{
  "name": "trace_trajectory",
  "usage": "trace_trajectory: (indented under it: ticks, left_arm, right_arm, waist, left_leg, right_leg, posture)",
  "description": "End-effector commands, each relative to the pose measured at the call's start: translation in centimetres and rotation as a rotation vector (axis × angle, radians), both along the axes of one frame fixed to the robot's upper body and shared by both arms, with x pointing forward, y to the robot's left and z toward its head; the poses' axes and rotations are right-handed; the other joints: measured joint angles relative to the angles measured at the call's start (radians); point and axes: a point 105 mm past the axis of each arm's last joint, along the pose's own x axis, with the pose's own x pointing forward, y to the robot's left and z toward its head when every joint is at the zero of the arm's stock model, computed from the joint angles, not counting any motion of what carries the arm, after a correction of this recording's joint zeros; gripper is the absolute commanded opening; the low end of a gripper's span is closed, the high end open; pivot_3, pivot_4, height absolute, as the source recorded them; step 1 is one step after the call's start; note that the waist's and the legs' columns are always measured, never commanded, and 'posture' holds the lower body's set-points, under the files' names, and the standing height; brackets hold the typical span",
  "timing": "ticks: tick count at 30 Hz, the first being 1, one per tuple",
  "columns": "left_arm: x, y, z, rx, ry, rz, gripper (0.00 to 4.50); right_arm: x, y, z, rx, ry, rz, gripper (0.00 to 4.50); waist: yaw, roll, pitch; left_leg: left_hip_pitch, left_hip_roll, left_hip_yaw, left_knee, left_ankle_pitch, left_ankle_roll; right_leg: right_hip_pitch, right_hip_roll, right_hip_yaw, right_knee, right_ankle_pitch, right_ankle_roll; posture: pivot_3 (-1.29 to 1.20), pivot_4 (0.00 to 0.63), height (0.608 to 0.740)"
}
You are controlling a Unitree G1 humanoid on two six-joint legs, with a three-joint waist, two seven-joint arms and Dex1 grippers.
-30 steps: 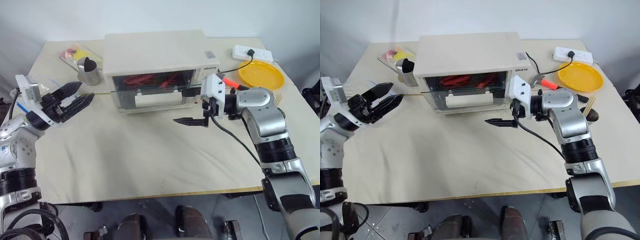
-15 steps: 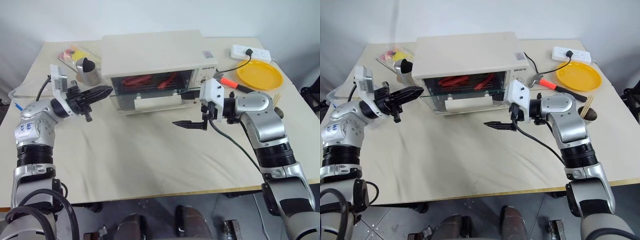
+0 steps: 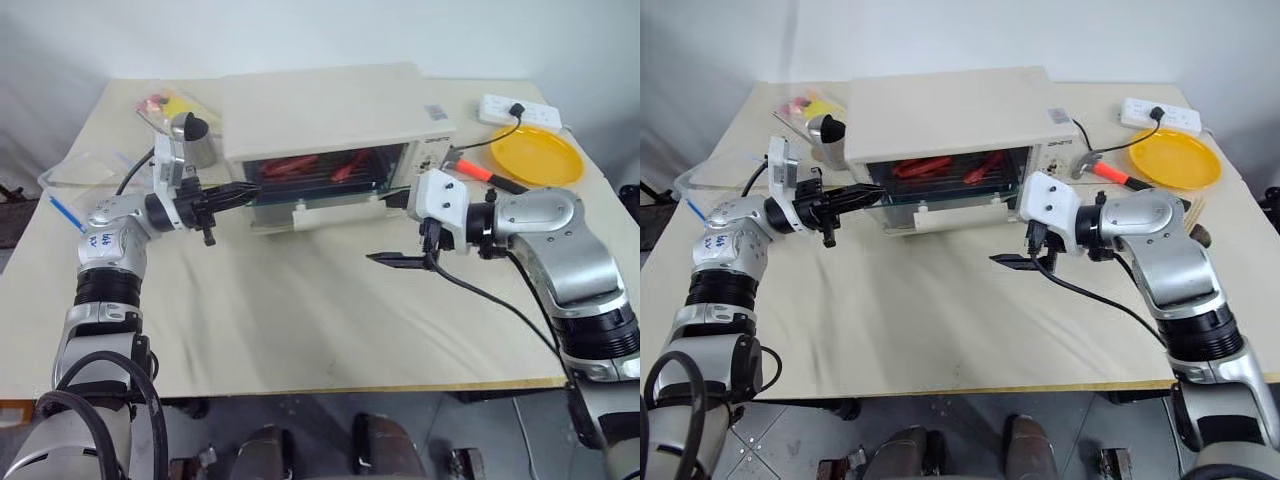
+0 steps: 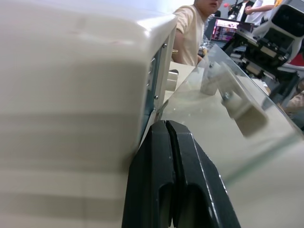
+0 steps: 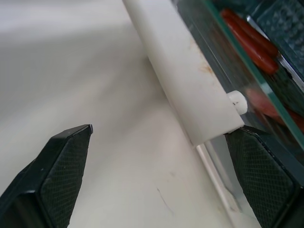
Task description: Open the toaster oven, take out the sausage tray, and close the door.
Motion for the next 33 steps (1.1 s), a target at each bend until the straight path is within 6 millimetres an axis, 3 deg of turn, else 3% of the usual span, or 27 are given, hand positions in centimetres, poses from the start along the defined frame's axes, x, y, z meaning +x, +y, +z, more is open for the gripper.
trace_trajectory:
  ticks: [1,4,10,16,19,23,30,33]
  left_arm:
    - [0.0,-0.4,0.9,0.016,-0.038,-0.025,0.02]
    - [0.2,-0.8,0.7,0.017,-0.036,-0.034,0.02]
    - [0.5,-2.0,0.6,0.016,-0.041,-0.056,0.02]
    - [0.7,-2.8,0.2,0.029,-0.036,-0.075,0.02]
    - [0.2,-3.4,-1.1,0.066,-0.008,-0.127,0.02]
    - [0.1,-3.3,-1.4,0.081,-0.003,-0.132,0.02]
    - [-0.4,-3.0,-2.6,0.165,0.014,-0.153,0.02]
    - [-0.7,-3.0,-3.4,0.215,0.018,-0.164,0.02]
  right_arm:
    - [-0.1,-1.6,-3.9,-0.147,0.111,-0.067,4.5]
    - [0.6,-1.0,-3.2,-0.108,0.076,-0.084,4.5]
    - [1.0,0.4,-2.4,-0.06,0.069,-0.053,4.5]
    - [0.8,0.6,-2.4,-0.064,0.081,-0.032,4.5]
    - [-1.2,-1.1,-2.5,-0.123,0.154,0.001,4.5]
    - [-3.4,-3.0,-1.7,-0.172,0.207,0.028,4.5]
    - [-3.1,-6.5,1.0,-0.253,0.14,-0.07,4.5]
    - [-2.9,-6.5,2.4,-0.224,0.1,-0.073,4.5]
  waist:
    - [0.009,0.0,0.0]
    - [0.018,-0.005,-0.001]
    - [0.016,-0.003,0.001]
    - [0.017,-0.003,0.001]
    - [0.022,-0.003,0.001]
    - [0.02,-0.003,0.001]
    - [0.016,-0.003,0.001]
    - [0.016,-0.003,0.001]
  left_leg:
    - [0.0,0.0,0.0,0.001,0.0,0.0]
    - [-0.001,0.0,0.0,0.004,-0.001,0.001]
    - [-0.01,0.0,0.0,0.009,-0.001,0.002]
    - [-0.011,0.0,0.001,0.009,-0.001,0.002]
    - [-0.012,0.0,0.0,0.01,-0.001,0.002]
    - [-0.015,0.0,-0.002,0.011,-0.002,0.003]
    - [-0.014,0.0,-0.001,0.013,-0.002,0.003]
    - [-0.014,0.0,-0.001,0.012,-0.002,0.003]
  right_leg:
    - [0.001,0.0,0.0,0.0,0.0,0.0]
    - [0.002,0.0,0.0,-0.001,0.0,0.0]
    - [-0.004,0.0,-0.003,0.0,0.0,0.0]
    - [-0.004,0.0,-0.004,0.0,0.0,0.0]
    - [-0.004,0.0,-0.005,0.0,0.0,0.0]
    - [-0.004,0.0,-0.006,-0.002,0.0,0.001]
    - [-0.004,0.0,-0.004,-0.002,0.0,0.001]
    - [-0.005,0.0,-0.004,-0.002,0.0,0.001]
  posture:
    - [0.0,0.15,0.74]
    - [0.0,0.15,0.74]
    - [0.0,0.15,0.74]
    - [0.0,0.15,0.74]
    - [0.0,0.15,0.74]
    - [0.0,0.15,0.74]
    - [0.0,0.15,0.74]
    - [0.0,0.15,0.74]
